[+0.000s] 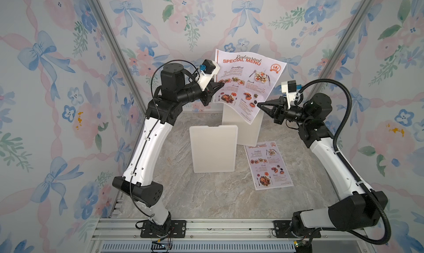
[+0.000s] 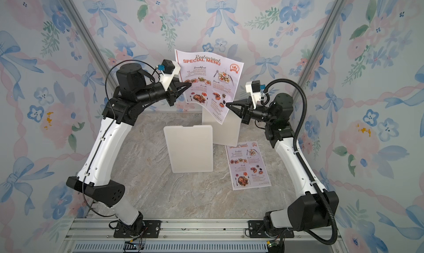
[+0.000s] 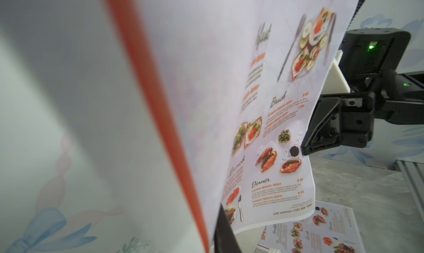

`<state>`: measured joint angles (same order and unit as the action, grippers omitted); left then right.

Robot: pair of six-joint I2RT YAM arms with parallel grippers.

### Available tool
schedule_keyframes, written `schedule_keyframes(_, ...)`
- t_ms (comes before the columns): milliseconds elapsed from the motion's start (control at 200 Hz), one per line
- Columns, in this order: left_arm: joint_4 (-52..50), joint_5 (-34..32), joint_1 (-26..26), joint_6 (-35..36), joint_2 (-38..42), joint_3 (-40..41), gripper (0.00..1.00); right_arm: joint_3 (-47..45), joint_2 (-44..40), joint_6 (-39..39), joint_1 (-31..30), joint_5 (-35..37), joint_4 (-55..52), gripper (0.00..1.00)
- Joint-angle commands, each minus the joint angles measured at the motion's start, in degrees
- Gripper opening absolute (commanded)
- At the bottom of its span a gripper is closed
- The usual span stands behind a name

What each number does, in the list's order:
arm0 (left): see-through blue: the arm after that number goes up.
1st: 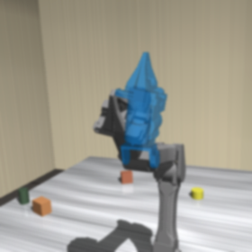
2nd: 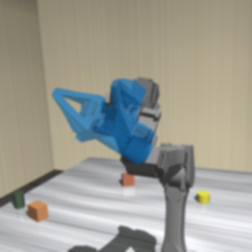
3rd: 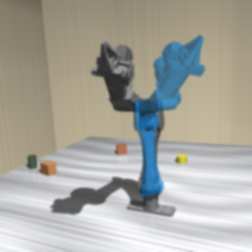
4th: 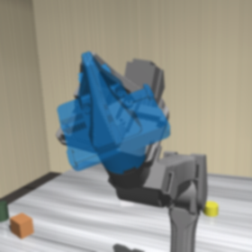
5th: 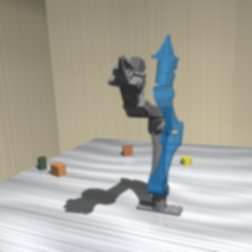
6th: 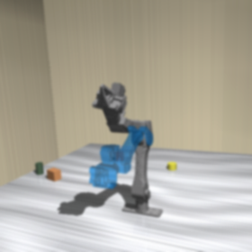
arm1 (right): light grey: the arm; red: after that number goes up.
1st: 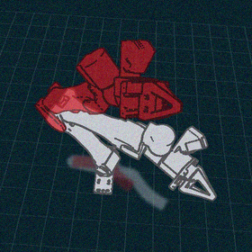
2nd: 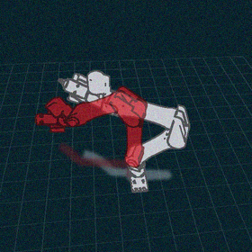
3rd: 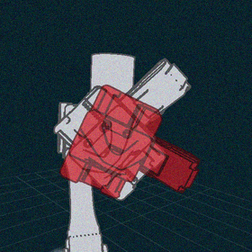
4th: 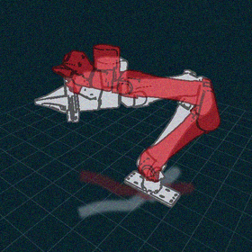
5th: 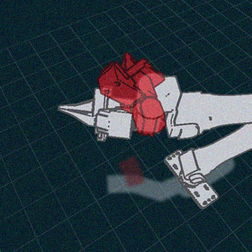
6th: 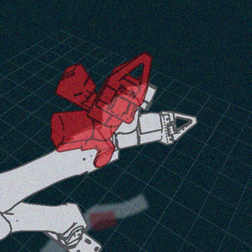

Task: Insert the menus into the narrow rack
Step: Pick up the menu from the center of the board.

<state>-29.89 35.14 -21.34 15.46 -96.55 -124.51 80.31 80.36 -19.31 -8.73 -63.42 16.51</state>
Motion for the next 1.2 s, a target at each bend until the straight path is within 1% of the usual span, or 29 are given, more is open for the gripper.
schedule_keyframes(0,0.8,1.1,0.4,-0.7,1.3,2.0,0.02,0.7,-1.2,2.6,-0.1,0.7,-3.3,0.00)
schedule_keyframes(180,1.5,1.1,0.3,-1.2,1.4,2.2,0.02,1.3,-2.9,13.6,-1.5,7.0,-15.6,0.00)
schedule_keyframes(245,1.8,0.2,0.3,-1.3,1.5,2.0,0.03,1.3,-3.6,17.5,-1.7,10.4,-20.1,0.00)
schedule_keyframes(345,2.3,-0.5,0.4,-1.0,1.9,2.0,0.04,0.3,-4.8,20.9,-1.8,13.6,-22.5,0.00)
schedule_keyframes(525,2.5,0.3,0.3,-1.0,2.1,2.5,0.02,0.0,-4.8,21.6,-1.8,15.8,-22.6,0.03)
schedule_keyframes(700,2.4,-0.2,0.6,0.6,4.0,4.9,0.00,0.5,-4.4,22.1,-1.8,17.0,-22.5,0.06)
schedule_keyframes(885,2.5,2.9,1.0,0.9,5.3,6.4,0.00,0.2,-3.9,20.5,-1.7,16.2,-20.5,0.09)
schedule_keyframes(1060,2.5,6.1,2.1,0.5,6.5,8.0,0.00,-0.5,-4.0,19.0,-1.6,15.5,-18.6,0.15)
schedule_keyframes(1195,2.4,8.3,2.5,0.1,6.9,9.1,0.00,-0.3,-3.6,17.8,-1.6,15.1,-16.9,0.14)
